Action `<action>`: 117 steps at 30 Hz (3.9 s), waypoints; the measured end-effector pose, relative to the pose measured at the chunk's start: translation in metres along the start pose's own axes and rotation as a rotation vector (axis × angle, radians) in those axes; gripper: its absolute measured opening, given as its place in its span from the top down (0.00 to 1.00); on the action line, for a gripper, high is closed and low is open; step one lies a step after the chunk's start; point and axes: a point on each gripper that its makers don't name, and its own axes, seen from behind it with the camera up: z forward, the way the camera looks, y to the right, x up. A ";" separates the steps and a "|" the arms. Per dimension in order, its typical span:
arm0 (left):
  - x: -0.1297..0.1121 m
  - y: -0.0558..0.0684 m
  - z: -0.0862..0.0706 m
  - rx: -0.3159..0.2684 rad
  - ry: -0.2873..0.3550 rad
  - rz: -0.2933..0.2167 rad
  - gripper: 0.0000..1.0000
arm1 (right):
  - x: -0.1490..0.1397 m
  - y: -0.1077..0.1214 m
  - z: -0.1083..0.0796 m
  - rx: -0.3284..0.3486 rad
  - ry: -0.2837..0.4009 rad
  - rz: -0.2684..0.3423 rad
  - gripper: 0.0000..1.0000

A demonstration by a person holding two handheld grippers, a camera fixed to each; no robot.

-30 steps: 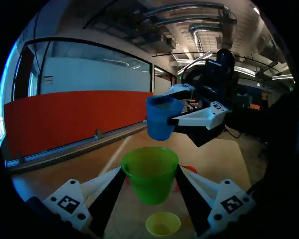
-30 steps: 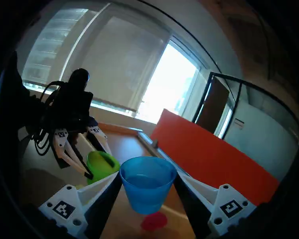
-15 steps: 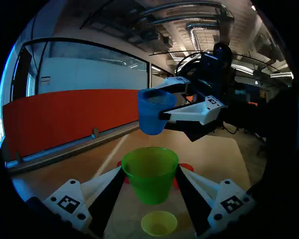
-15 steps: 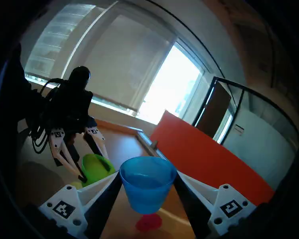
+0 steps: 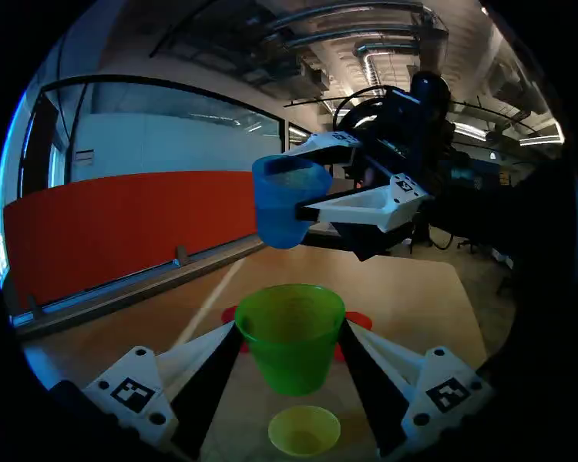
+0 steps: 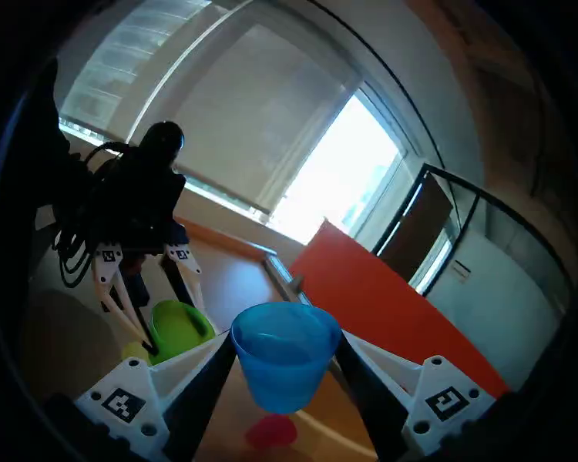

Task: Pour water

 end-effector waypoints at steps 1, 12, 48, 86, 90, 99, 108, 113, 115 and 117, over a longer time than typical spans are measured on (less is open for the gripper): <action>-0.001 0.000 0.000 0.000 0.001 0.000 0.14 | 0.001 0.000 0.000 0.002 0.001 -0.005 0.09; -0.004 -0.003 0.003 0.018 0.013 0.000 0.14 | 0.007 0.002 0.004 0.004 0.003 -0.070 0.09; -0.009 0.018 0.012 -0.022 0.037 0.011 0.14 | 0.021 0.001 0.010 0.018 0.008 -0.226 0.09; 0.006 0.024 0.020 -0.026 0.092 0.027 0.14 | 0.023 0.005 0.015 0.022 -0.025 -0.366 0.09; 0.007 0.024 0.020 -0.026 0.093 0.028 0.14 | 0.022 0.007 0.015 0.016 -0.030 -0.380 0.09; 0.007 0.024 0.022 -0.025 0.100 0.021 0.14 | 0.022 0.012 0.015 0.008 -0.035 -0.408 0.09; 0.010 0.026 0.022 -0.028 0.102 0.024 0.14 | 0.023 0.012 0.015 0.007 -0.041 -0.448 0.09; 0.010 0.027 0.021 -0.030 0.102 0.028 0.14 | 0.023 0.011 0.016 0.007 -0.044 -0.462 0.09; 0.010 0.027 0.021 -0.030 0.102 0.029 0.14 | 0.023 0.011 0.016 0.006 -0.045 -0.466 0.09; 0.010 0.027 0.021 -0.030 0.101 0.029 0.14 | 0.024 0.010 0.016 0.005 -0.045 -0.469 0.09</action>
